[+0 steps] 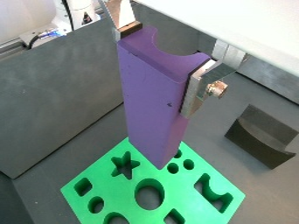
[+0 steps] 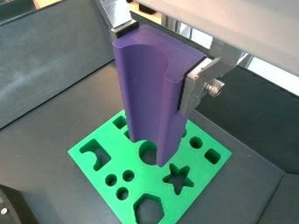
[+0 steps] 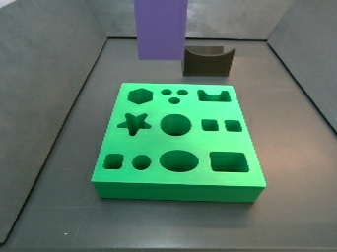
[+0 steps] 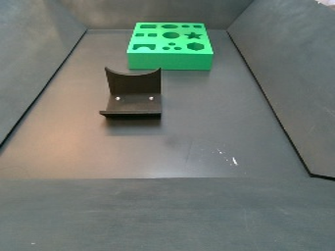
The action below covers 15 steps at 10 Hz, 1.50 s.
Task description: Insert the arch object.
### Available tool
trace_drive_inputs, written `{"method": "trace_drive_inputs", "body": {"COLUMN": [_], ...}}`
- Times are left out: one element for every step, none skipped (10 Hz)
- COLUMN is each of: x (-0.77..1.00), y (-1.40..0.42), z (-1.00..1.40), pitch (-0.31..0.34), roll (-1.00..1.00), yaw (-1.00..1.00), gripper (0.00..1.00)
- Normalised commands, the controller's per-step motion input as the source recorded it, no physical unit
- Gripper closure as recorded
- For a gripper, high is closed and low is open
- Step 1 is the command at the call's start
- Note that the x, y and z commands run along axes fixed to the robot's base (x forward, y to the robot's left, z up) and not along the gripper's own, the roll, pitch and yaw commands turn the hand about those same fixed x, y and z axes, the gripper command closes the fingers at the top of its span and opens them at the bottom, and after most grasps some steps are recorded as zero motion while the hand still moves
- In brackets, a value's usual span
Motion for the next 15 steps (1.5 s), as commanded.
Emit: {"method": "trace_drive_inputs", "body": {"x": [0.61,1.0,1.0,1.0,0.91,0.81,0.73,0.76,0.82,0.85,0.86,0.82,0.82,0.87,0.92], "y": [0.12,0.27,0.32,0.33,0.31,0.23,0.19,0.18,0.15,0.12,0.1,0.09,0.04,0.07,0.04], "z": [-0.45,-0.77,-0.74,-0.7,-0.6,-0.47,-0.45,-0.51,-0.49,-0.45,-0.42,-0.43,-0.46,-0.48,-0.5], "pitch": [0.003,0.0,0.0,0.0,0.0,0.0,0.0,0.0,0.027,0.053,0.064,0.059,0.06,0.054,0.023], "roll": [0.0,0.0,0.0,0.02,0.06,0.02,0.0,0.03,0.05,0.07,0.08,0.09,0.1,0.09,0.07], "yaw": [-0.11,-0.13,-0.13,-0.1,-0.09,-0.09,-0.1,0.0,0.0,0.0,0.0,0.0,0.0,0.0,0.0], "gripper": [1.0,1.0,1.0,1.0,1.0,1.0,1.0,1.0,1.0,1.0,1.0,1.0,1.0,1.0,1.0]}}
